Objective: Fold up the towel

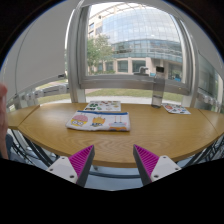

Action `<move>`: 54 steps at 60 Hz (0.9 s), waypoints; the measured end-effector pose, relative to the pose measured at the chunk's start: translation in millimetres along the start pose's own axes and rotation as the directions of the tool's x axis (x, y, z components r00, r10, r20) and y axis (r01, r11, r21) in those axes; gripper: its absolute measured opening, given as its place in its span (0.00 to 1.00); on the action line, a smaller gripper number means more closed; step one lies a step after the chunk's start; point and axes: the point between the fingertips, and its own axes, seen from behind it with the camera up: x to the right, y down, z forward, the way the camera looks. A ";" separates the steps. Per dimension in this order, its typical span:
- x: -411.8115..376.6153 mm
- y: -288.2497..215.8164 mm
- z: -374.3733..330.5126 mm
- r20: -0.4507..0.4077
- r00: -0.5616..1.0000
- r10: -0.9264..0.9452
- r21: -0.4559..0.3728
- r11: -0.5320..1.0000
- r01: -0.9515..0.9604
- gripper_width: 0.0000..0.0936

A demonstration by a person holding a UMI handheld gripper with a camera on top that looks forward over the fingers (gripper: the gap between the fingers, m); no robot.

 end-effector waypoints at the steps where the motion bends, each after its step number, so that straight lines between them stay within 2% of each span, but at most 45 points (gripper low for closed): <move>1: -10.8 -1.7 8.3 0.004 1.000 0.000 -0.004 1.000 0.000 0.84; 10: -94.3 -16.2 73.5 0.043 0.999 -0.014 -0.040 0.999 0.016 0.83; 21: -162.5 -48.0 143.5 0.022 0.999 -0.030 -0.052 0.998 0.032 0.77; 30: -180.3 -67.9 190.7 -0.035 0.997 -0.067 -0.054 0.996 0.065 0.62; 39: -184.0 -50.8 219.2 -0.065 0.995 -0.074 -0.150 0.987 0.064 0.39; 46: -184.1 -54.3 223.2 -0.067 0.991 -0.114 -0.164 0.981 0.101 0.21; 49: -178.3 -55.2 225.0 -0.089 0.990 -0.112 -0.170 0.981 0.096 0.04; 54: -176.4 -56.1 224.6 -0.091 0.993 -0.081 -0.161 0.985 0.066 0.03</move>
